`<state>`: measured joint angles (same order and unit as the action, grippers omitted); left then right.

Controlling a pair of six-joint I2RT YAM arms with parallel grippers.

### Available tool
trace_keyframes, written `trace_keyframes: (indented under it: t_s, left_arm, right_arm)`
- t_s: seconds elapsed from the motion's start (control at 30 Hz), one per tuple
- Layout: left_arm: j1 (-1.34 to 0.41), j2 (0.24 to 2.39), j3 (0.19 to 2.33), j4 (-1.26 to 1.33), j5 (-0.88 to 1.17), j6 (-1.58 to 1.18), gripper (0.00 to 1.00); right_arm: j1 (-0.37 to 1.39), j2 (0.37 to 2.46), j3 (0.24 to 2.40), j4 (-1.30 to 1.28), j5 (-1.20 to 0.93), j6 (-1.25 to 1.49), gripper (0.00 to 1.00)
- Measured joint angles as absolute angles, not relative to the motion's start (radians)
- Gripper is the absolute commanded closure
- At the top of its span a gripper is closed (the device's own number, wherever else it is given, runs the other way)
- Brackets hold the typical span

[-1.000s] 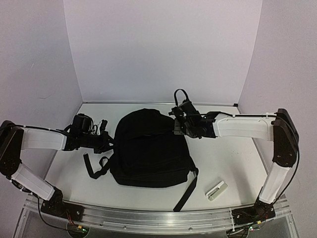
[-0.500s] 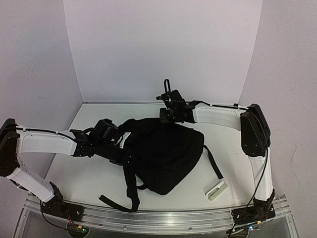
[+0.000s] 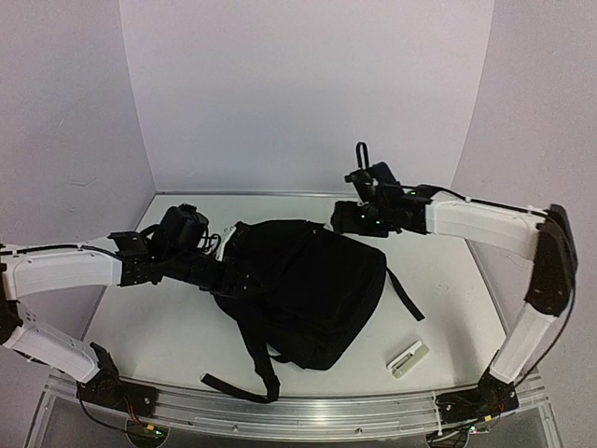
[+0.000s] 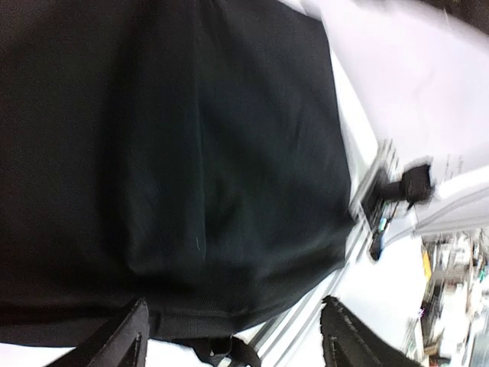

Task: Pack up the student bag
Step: Unzip the student bag at the center of the board, then pick up the stationery from the center of the board.

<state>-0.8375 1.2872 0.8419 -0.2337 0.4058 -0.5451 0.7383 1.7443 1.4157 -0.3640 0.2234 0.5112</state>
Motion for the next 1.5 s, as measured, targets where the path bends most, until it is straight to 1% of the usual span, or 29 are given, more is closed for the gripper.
trace_keyframes:
  t_s: [0.2, 0.43, 0.53, 0.77, 0.93, 1.03, 1.2, 1.27, 1.33, 1.47, 1.5]
  left_arm:
    - [-0.738, 1.289, 0.883, -0.230, 0.385, -0.553, 0.20]
    - [-0.703, 1.381, 0.930, -0.223, 0.390, -0.547, 0.20]
    - [-0.698, 1.405, 0.930, -0.225, 0.394, -0.547, 0.19]
    - [-0.685, 1.411, 0.930, -0.217, 0.407, -0.546, 0.19]
    - [-0.679, 1.411, 0.930, -0.217, 0.409, -0.546, 0.18]
    - [-0.677, 1.410, 0.930, -0.217, 0.409, -0.546, 0.18]
    - [-0.673, 1.410, 0.930, -0.217, 0.409, -0.545, 0.18]
    - [-0.671, 1.410, 0.930, -0.217, 0.408, -0.545, 0.18]
    - [-0.669, 1.410, 0.930, -0.217, 0.409, -0.545, 0.18]
    - [-0.666, 1.409, 0.930, -0.217, 0.408, -0.546, 0.18]
    - [-0.666, 1.409, 0.930, -0.217, 0.408, -0.546, 0.18]
  right_arm:
    - [0.738, 1.404, 1.111, -0.470, 0.181, 0.733, 0.19]
    - [0.753, 1.218, 0.769, -0.562, 0.052, 0.993, 0.21]
    - [0.762, 1.134, 0.665, -0.620, -0.004, 1.085, 0.22]
    - [0.763, 1.019, 0.550, -0.679, -0.073, 1.220, 0.22]
    - [0.764, 1.056, 0.530, -0.681, -0.081, 1.252, 0.21]
    - [0.765, 1.084, 0.514, -0.667, -0.085, 1.258, 0.23]
    - [0.765, 1.139, 0.482, -0.603, -0.098, 1.264, 0.35]
    - [0.765, 1.159, 0.480, -0.571, -0.100, 1.268, 0.43]
    - [0.765, 1.183, 0.481, -0.531, -0.100, 1.268, 0.55]
    - [0.765, 1.231, 0.498, -0.467, -0.097, 1.260, 0.84]
    - [0.765, 1.237, 0.504, -0.455, -0.096, 1.261, 0.87]
